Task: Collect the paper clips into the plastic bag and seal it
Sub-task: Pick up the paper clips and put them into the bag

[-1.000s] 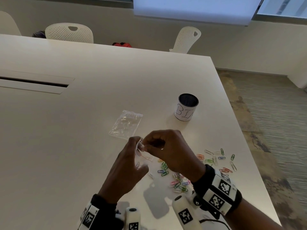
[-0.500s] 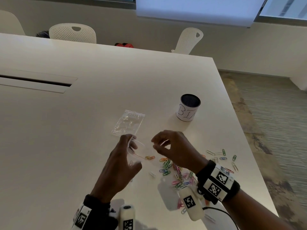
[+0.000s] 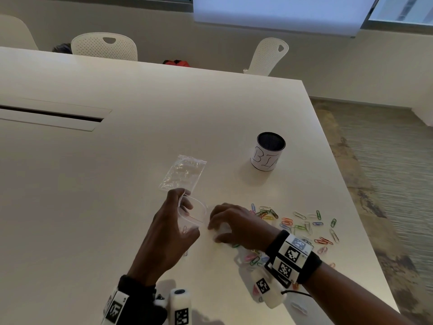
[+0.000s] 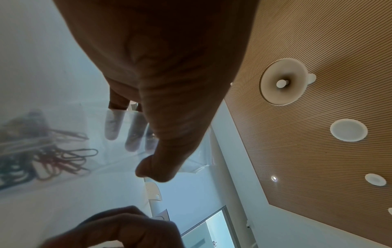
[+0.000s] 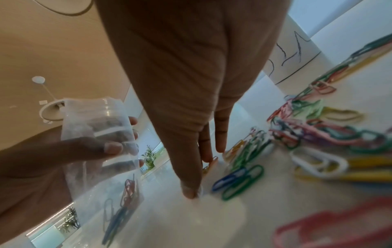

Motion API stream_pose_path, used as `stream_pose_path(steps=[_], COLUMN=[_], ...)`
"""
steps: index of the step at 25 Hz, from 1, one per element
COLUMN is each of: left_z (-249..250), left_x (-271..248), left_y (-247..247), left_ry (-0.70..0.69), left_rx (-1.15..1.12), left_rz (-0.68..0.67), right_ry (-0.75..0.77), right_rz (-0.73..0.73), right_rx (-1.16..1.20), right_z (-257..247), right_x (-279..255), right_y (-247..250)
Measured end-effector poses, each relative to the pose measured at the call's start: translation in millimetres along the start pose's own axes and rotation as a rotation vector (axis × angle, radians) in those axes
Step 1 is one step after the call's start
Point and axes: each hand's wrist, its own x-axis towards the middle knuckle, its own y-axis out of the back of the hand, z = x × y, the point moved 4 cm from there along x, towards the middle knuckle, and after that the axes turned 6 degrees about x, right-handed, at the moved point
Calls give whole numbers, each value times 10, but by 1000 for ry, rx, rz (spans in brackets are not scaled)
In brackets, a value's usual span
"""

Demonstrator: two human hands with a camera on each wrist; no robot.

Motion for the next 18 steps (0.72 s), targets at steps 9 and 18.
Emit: stream_pose_path(steps=[9, 18], left_z=[26, 92], left_x=[52, 80], left_y=[-77, -184], left_ry=[-6, -38], left_rx=[-17, -7], left_rz=[-33, -70], right_ry=[-80, -215], right_rz=[87, 24], right_rx=[-97, -238], right_z=[312, 386], right_x=[-287, -438], right_y=[238, 146])
